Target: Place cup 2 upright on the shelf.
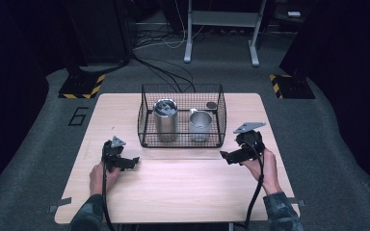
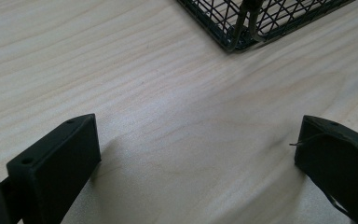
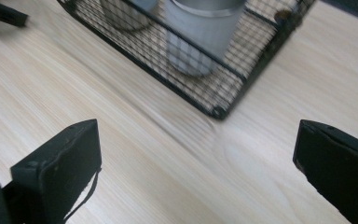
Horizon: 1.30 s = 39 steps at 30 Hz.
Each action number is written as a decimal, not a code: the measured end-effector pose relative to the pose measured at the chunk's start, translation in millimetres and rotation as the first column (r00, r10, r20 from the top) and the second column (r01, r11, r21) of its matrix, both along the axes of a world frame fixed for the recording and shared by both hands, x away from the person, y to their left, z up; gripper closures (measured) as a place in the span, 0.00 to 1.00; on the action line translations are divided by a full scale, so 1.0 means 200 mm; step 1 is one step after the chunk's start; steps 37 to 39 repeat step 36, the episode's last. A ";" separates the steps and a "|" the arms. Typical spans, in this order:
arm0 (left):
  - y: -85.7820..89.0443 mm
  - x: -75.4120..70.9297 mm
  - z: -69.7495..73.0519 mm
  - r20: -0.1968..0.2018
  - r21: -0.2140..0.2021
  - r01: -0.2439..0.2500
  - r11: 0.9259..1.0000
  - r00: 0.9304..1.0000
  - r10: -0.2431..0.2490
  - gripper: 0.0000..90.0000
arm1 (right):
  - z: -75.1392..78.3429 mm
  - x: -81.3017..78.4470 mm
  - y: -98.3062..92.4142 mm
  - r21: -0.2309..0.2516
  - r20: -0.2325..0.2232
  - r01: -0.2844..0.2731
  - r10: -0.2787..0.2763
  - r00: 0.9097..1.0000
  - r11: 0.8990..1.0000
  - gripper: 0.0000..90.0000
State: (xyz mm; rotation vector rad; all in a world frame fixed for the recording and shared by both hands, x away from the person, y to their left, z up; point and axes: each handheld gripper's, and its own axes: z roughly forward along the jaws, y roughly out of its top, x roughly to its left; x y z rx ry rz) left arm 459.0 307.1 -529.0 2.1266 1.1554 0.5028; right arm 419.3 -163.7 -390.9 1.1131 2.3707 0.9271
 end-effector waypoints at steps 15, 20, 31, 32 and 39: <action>0.00 0.00 0.00 0.003 -0.005 -0.006 1.000 1.000 0.006 0.00 | -0.40 -0.10 -0.30 0.006 -0.071 0.149 -0.148 0.986 0.989 0.01; 0.00 0.00 0.00 0.003 -0.009 -0.007 1.000 1.000 0.007 0.00 | -0.56 -0.12 -0.38 0.026 -0.080 0.171 -0.168 0.982 0.985 0.00; 0.00 0.00 0.00 0.004 -0.002 -0.004 1.000 1.000 0.004 0.00 | -0.69 -0.17 -0.47 0.053 -0.002 0.192 -0.192 0.981 0.980 0.00; 0.00 0.00 0.00 -0.001 -0.005 -0.005 1.000 1.000 0.005 0.00 | -0.69 -0.17 -0.47 0.054 -0.004 0.196 -0.196 0.981 0.979 0.00; 0.00 0.00 0.00 -0.003 -0.005 -0.005 1.000 1.000 0.005 0.00 | -0.69 -0.18 -0.46 0.054 -0.001 0.218 -0.218 0.976 0.974 0.00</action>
